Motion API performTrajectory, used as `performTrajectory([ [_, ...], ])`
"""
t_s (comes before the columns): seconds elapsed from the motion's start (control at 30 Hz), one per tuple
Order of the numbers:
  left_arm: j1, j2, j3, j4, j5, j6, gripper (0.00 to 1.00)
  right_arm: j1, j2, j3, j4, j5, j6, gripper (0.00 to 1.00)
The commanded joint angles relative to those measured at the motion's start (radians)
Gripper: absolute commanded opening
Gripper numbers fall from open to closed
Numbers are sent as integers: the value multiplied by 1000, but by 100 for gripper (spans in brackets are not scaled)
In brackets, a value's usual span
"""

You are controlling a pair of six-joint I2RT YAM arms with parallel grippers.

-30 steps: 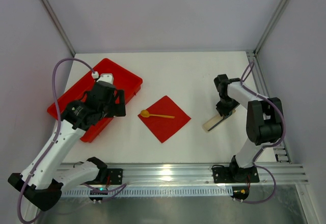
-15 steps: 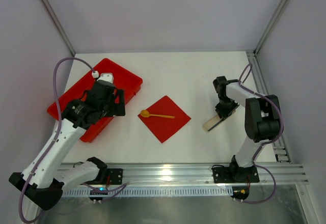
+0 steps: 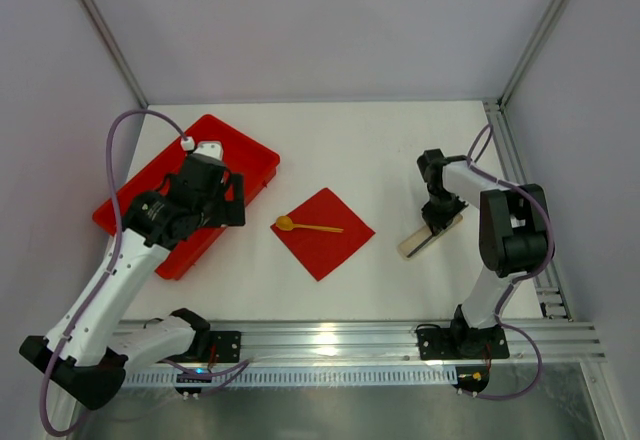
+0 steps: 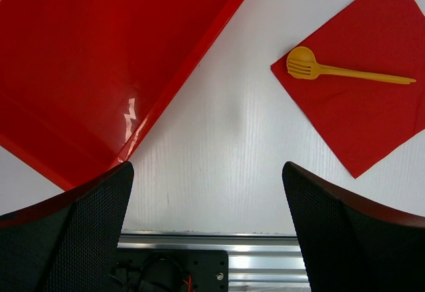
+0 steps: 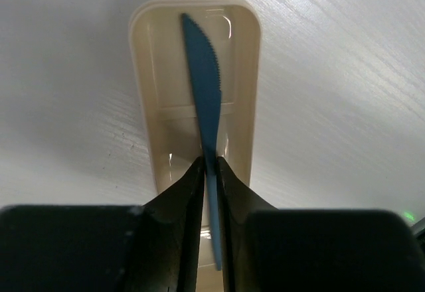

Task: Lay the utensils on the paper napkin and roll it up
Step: Pick up the utensils from the container, then place the utensils on the napkin.

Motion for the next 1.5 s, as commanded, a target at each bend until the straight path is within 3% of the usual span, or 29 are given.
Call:
performTrajectory([
  [0.0, 7, 5, 46, -10, 17, 22, 95, -6, 50, 13, 45, 1, 2, 15],
  [0.2, 9, 5, 55, -12, 11, 32, 95, -6, 58, 28, 30, 1, -13, 4],
  [0.77, 9, -3, 95, -16, 37, 55, 95, -4, -48, 151, -124, 30, -51, 4],
  [0.93, 9, -18, 107, -16, 40, 68, 95, 45, -115, 225, -178, 38, -109, 4],
  [1.0, 9, -26, 109, -15, 47, 65, 95, 114, -123, 274, -188, 70, -161, 4],
  [1.13, 9, -35, 120, -29, 52, 56, 95, 262, -30, 529, -181, 134, -387, 4],
  [1.3, 10, -44, 132, -66, 53, 21, 95, 401, 124, 796, -146, 138, -766, 4],
  [1.47, 12, -46, 172, -76, 77, -1, 95, 467, 101, 711, 37, 7, -1000, 4],
])
